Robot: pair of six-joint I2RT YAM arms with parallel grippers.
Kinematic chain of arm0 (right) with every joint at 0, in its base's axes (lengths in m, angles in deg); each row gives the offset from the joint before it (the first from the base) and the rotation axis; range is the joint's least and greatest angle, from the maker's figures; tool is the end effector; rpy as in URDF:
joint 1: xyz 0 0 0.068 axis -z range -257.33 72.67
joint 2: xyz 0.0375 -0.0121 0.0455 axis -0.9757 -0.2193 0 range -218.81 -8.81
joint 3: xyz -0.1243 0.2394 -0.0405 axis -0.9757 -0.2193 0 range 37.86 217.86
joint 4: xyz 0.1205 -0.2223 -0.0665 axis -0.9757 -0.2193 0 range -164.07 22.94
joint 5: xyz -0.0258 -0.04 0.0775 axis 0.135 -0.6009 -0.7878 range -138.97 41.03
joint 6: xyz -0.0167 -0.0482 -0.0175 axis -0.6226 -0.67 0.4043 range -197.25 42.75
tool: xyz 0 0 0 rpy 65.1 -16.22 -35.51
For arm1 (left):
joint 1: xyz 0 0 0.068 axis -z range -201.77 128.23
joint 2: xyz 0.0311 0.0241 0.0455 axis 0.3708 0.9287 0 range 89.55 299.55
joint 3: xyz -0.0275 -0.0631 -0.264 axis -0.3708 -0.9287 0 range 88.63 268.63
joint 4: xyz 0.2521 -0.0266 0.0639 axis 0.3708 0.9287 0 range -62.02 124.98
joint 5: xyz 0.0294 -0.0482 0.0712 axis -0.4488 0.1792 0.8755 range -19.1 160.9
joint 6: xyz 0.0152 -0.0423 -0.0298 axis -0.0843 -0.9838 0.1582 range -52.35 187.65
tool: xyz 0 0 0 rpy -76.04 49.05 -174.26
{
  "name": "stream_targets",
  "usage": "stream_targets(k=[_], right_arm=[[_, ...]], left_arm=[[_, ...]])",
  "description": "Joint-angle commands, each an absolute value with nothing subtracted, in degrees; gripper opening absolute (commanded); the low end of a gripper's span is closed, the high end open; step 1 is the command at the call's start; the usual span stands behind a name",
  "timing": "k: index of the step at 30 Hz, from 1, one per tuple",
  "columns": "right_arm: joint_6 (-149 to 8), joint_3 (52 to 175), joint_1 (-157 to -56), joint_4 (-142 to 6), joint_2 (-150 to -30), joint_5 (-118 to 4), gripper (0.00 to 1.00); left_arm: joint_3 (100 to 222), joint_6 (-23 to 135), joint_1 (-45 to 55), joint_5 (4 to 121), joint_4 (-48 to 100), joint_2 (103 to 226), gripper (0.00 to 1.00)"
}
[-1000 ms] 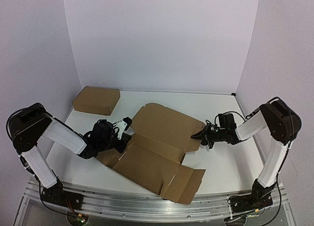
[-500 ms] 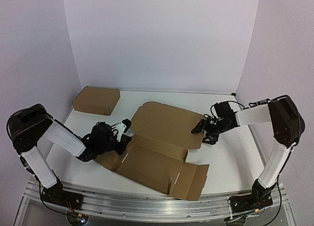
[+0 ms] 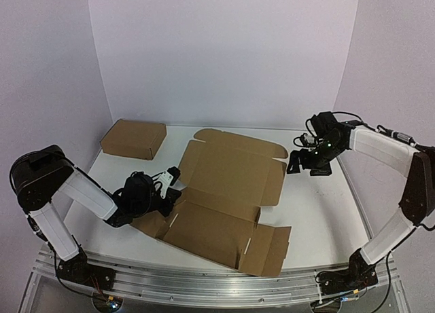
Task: Fold the paper box
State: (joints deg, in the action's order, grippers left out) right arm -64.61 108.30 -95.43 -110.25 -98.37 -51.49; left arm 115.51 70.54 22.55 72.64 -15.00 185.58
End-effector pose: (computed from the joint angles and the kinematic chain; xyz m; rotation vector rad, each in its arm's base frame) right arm 0.3037 0.1009 0.2569 -0.1419 2.6738 0.2316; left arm 0.2078 -0.2013 0.1201 0.8043 1.8895 -0.4229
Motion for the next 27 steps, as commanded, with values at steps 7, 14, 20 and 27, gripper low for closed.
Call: stream_targets(k=[7,14,20,27], right_arm=[[-57.08,106.6,-95.69,-103.72,-92.39,-68.46,0.97],[-42.92,95.47,-100.68,-102.11,-84.17,-63.82,0.86],[-27.48,100.48,-118.52,-106.7,-87.35,-41.69,0.57],[-20.95,107.31,-127.89,-111.75,-99.84,-30.96,0.47]], left_arm=[[112.51,64.09,23.0,71.72,-10.34,187.29,0.0],[108.69,62.31,25.36,74.86,-14.09,186.52,0.0],[107.89,63.05,25.76,75.1,-16.35,186.77,0.0],[107.93,63.09,25.87,75.32,-16.73,187.34,0.0]])
